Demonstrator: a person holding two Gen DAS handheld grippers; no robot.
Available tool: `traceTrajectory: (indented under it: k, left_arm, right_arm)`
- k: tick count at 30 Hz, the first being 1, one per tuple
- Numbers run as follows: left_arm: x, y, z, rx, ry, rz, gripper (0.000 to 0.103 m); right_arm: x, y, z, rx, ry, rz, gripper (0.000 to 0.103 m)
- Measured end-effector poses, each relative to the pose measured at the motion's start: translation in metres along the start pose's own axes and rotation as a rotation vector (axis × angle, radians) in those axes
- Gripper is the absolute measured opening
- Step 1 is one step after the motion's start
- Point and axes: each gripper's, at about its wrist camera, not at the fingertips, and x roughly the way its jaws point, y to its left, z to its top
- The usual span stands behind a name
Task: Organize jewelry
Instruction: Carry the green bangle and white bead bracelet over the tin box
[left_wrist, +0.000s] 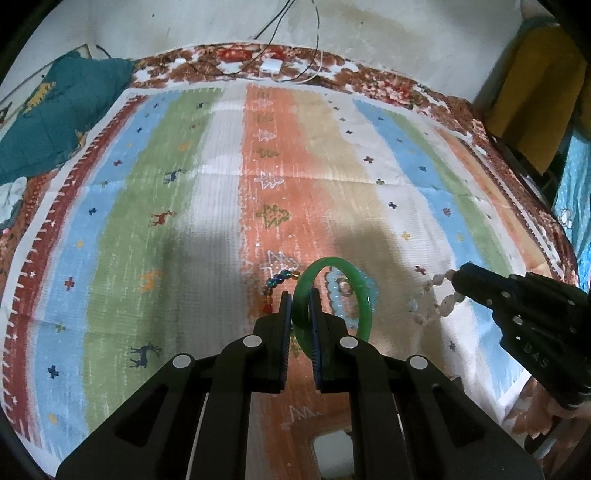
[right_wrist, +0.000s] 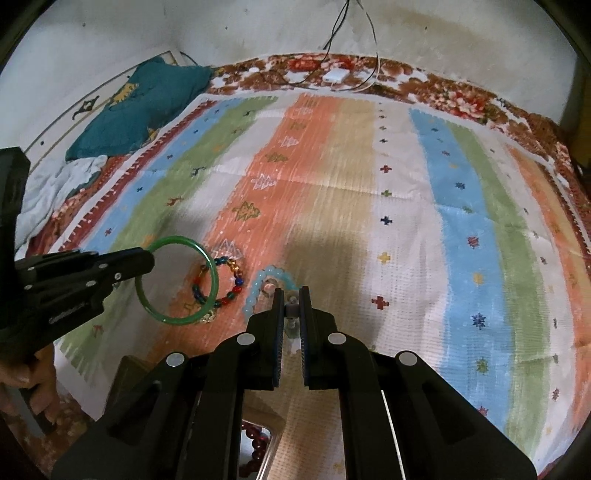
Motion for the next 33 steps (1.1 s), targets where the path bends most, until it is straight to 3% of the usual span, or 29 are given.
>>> traceTrajectory:
  k: [33]
  left_arm:
    - [-0.06,-0.022,-0.036,0.052,-0.102,-0.012,0.009]
  right_arm:
    - [-0.066,0.027,-0.031,-0.038,-0.145,0.057,0.009]
